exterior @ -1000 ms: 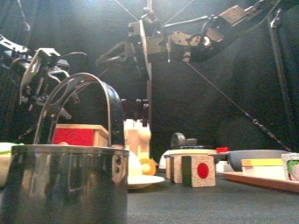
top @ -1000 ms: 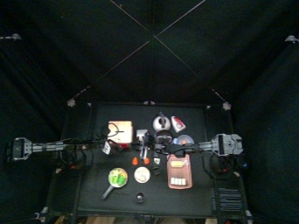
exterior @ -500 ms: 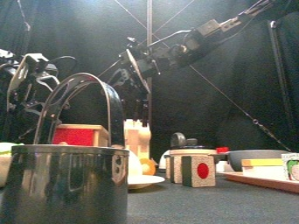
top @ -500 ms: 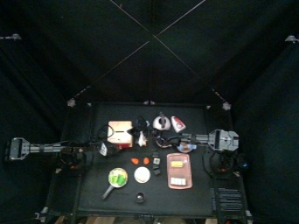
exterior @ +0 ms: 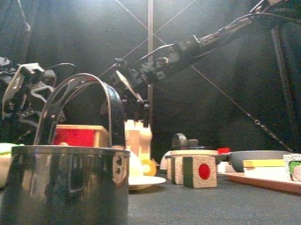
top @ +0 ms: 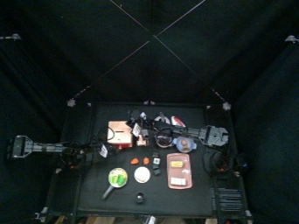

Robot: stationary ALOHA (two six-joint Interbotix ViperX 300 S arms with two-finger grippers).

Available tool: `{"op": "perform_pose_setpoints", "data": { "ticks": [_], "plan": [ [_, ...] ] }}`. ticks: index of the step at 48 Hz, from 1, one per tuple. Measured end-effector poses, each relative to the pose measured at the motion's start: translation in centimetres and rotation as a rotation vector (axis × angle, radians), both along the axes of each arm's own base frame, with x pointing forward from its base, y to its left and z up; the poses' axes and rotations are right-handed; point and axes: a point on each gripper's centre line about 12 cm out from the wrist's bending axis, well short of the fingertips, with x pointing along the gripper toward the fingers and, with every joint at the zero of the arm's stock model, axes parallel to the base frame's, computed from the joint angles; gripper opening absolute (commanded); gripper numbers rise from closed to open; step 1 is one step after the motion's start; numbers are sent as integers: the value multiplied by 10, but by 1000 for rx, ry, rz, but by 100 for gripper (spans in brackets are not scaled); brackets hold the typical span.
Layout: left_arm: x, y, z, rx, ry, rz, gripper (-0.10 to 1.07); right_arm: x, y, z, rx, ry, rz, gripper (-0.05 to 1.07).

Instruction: Open drawer

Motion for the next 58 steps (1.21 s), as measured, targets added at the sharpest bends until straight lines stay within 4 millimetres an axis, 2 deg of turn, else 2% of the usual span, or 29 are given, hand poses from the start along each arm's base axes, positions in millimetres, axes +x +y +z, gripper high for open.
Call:
{"op": "perform_pose_setpoints", "data": {
  "ticks": [11,26,44,58],
  "plan": [
    [6,-1,-9,-79,41,46,86,10,-1,-20,18,46,8,9],
    [8,5,-10,-154,19,152,86,11,3,-38,39,116,21,6],
    [6,8,-15,-194,32,207,86,14,3,-41,28,133,29,5],
    [14,11,-19,-244,45,260,85,14,2,-42,26,139,29,5]
  ]
}}
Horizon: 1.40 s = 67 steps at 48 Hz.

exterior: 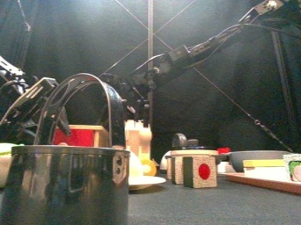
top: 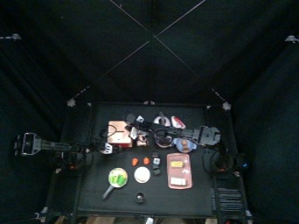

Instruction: Open drawer

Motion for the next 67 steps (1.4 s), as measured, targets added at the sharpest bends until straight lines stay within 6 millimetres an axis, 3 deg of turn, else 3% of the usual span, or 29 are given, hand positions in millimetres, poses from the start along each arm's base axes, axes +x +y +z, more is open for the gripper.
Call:
{"op": "perform_pose_setpoints", "data": {
  "ticks": [31,49,67],
  "plan": [
    [7,8,-5,-89,0,146,84,0,1,0,-18,8,11,5],
    [10,9,-11,-107,27,163,57,0,2,-1,-18,13,14,5],
    [12,5,-11,-109,28,147,56,1,3,1,-19,10,15,5]
  ]
}}
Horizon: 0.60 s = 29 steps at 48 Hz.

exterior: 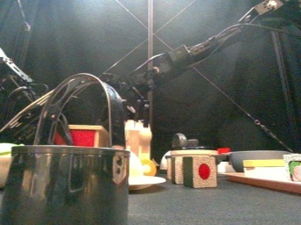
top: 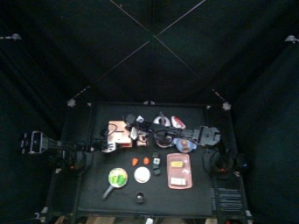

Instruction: Open drawer

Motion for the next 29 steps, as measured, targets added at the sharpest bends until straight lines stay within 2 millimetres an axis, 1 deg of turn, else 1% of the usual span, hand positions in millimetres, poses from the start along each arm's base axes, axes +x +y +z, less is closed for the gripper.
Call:
{"op": "perform_pose_setpoints", "data": {
  "ticks": [6,29],
  "plan": [
    [1,-5,0,-2,-1,-17,56,0,0,0,2,1,0,5],
    [5,-32,0,-66,-12,-70,56,0,0,-1,9,8,-2,5]
  ]
}}
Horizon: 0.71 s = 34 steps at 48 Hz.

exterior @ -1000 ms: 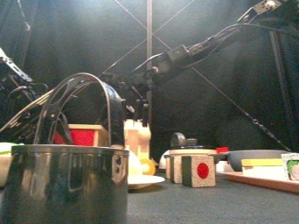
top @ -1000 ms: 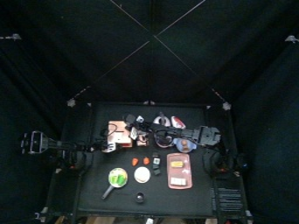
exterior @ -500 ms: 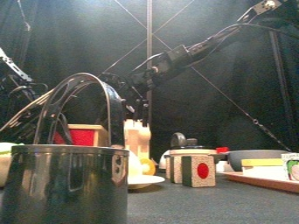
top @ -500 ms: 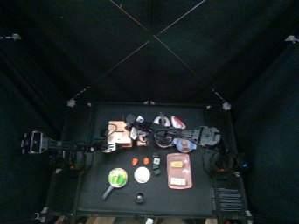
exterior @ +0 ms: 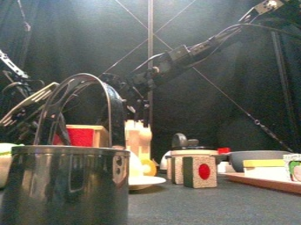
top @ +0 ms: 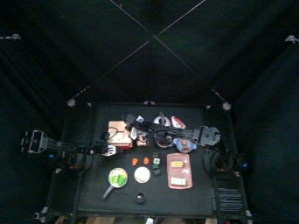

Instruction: Open drawer

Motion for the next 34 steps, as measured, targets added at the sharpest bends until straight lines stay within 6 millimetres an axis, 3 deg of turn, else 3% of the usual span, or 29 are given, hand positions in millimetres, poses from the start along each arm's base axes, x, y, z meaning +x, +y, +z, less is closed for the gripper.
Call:
{"op": "perform_pose_setpoints", "data": {
  "ticks": [23,34],
  "plan": [
    [0,-27,12,-102,-52,-71,56,1,1,2,3,-3,0,5],
    [-11,-31,5,-133,-29,-99,56,3,2,0,8,-1,1,5]
  ]
}}
